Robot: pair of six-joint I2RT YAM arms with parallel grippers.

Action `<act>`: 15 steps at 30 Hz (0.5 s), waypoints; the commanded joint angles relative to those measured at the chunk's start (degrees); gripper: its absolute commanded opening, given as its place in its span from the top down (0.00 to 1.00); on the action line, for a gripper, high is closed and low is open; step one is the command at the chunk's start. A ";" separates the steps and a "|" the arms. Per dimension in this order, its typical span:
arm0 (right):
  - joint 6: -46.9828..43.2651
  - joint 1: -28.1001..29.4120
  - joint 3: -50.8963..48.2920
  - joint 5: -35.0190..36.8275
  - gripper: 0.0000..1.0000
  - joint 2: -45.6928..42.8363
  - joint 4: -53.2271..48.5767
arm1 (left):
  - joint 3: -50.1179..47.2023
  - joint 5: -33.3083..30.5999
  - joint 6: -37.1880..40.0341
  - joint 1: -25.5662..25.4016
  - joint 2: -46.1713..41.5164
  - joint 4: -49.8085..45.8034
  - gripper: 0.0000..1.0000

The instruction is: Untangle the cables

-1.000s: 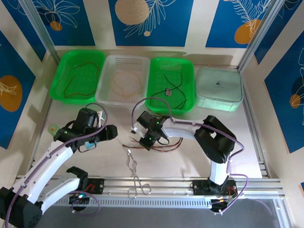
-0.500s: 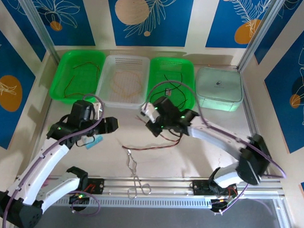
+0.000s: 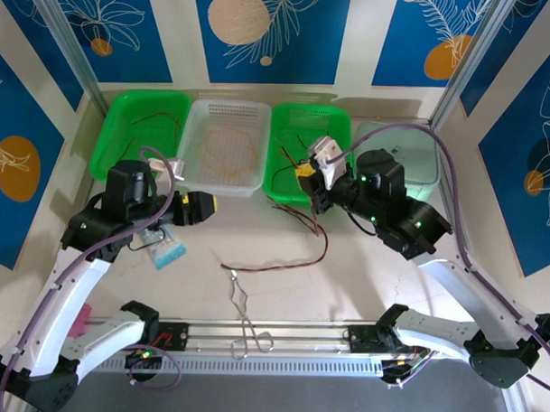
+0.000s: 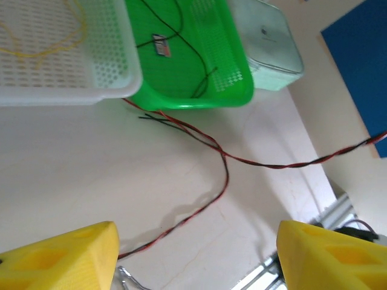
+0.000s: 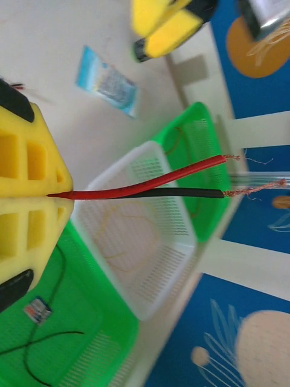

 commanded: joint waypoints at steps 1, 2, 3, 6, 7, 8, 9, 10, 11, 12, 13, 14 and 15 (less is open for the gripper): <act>-1.13 0.04 4.41 -0.35 1.00 -0.54 3.35 | 1.61 7.59 0.13 0.52 -0.75 3.67 0.31; -0.93 0.21 5.08 -0.08 1.00 -0.64 3.97 | 1.68 8.11 -0.36 0.53 -1.01 4.48 0.31; -0.68 0.47 5.46 0.75 1.00 -0.64 4.41 | 1.78 8.41 -0.73 0.53 -1.20 4.98 0.31; 1.16 1.67 2.62 3.65 1.00 -1.19 7.58 | 1.97 9.94 -2.10 0.49 -1.21 7.33 0.31; 2.27 2.35 -0.66 5.08 1.00 -1.68 10.52 | 1.52 11.40 -2.90 0.45 -1.15 9.18 0.31; 3.38 3.30 -4.46 7.11 1.00 -2.33 13.79 | 0.95 13.23 -4.13 0.48 -1.05 11.54 0.31; 4.07 4.34 -7.59 9.53 1.00 -2.61 16.37 | 0.23 14.33 -5.54 0.45 -1.04 13.92 0.32; 4.52 5.67 -11.03 12.71 1.00 -2.68 18.97 | -0.64 15.41 -7.42 0.44 -1.04 16.91 0.32; 4.85 7.13 -13.87 15.85 1.00 -2.44 21.54 | -1.55 16.37 -9.43 0.44 -0.91 20.12 0.33; 5.08 8.29 -16.06 18.05 1.00 -2.19 23.59 | -2.25 16.90 -10.81 0.37 -0.80 22.52 0.34; 5.21 9.66 -18.16 20.86 1.00 -1.81 26.05 | -2.92 17.05 -12.13 0.36 -0.53 24.68 0.35; 4.86 10.98 -20.52 23.33 1.00 -1.42 29.16 | -3.42 17.05 -12.96 0.28 -0.20 26.28 0.35; 4.53 11.93 -22.52 24.97 1.00 -1.18 32.39 | -3.89 17.05 -13.53 0.27 0.12 27.74 0.36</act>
